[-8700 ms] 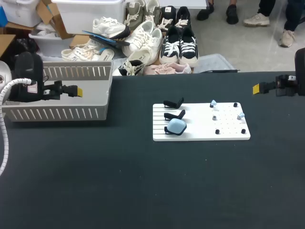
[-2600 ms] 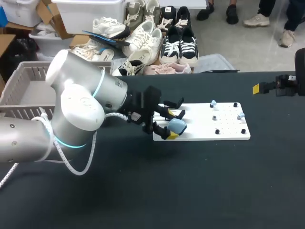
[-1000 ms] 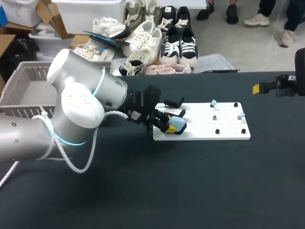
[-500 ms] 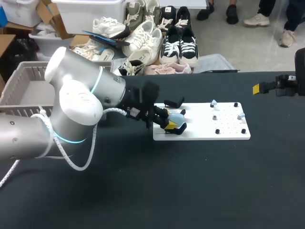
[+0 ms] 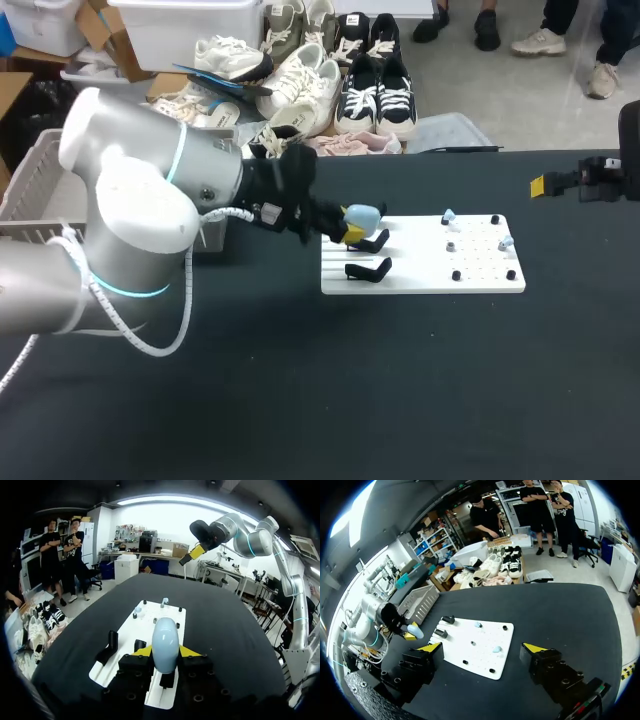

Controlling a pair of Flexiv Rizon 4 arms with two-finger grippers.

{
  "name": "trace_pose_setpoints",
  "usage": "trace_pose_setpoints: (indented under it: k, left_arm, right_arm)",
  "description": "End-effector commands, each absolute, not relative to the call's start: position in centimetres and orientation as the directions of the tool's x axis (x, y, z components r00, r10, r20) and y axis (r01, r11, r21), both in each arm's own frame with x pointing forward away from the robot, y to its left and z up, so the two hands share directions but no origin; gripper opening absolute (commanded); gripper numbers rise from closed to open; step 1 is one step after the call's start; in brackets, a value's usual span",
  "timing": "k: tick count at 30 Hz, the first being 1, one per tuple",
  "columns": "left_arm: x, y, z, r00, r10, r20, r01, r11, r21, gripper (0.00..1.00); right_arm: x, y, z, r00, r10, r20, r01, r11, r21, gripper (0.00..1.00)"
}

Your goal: Pick up each earbud case from the left stands, insert the matching earbuds, close the lid, and place the case in the box.

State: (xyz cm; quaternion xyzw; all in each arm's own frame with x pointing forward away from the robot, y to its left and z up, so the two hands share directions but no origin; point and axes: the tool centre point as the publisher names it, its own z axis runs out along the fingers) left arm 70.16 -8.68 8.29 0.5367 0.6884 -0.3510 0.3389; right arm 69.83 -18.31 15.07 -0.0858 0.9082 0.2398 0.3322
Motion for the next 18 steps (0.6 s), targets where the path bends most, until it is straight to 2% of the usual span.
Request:
trace_pose_setpoints:
  k: [1, 10, 18]
  left_arm:
    - [69.8, -9.1, 9.7, -0.187, 0.495, -0.849, 0.976, 0.191, -0.103, 0.00]
    - [70.4, -12.1, 11.2, -0.162, 0.487, -0.858, 0.980, 0.184, -0.080, 0.00]
    - [70.7, -14.6, 10.8, -0.048, 0.556, -0.830, 0.995, 0.096, 0.007, 0.00]
  right_arm:
    - [69.9, -18.4, 15.0, -0.765, 0.002, -0.644, -0.319, 0.868, 0.381, 1.00]
    - [69.7, -16.8, 15.0, -0.757, -0.066, -0.650, -0.405, 0.828, 0.388, 1.00]
    - [68.5, -14.6, 14.3, -0.763, -0.157, -0.627, -0.493, 0.769, 0.407, 1.00]
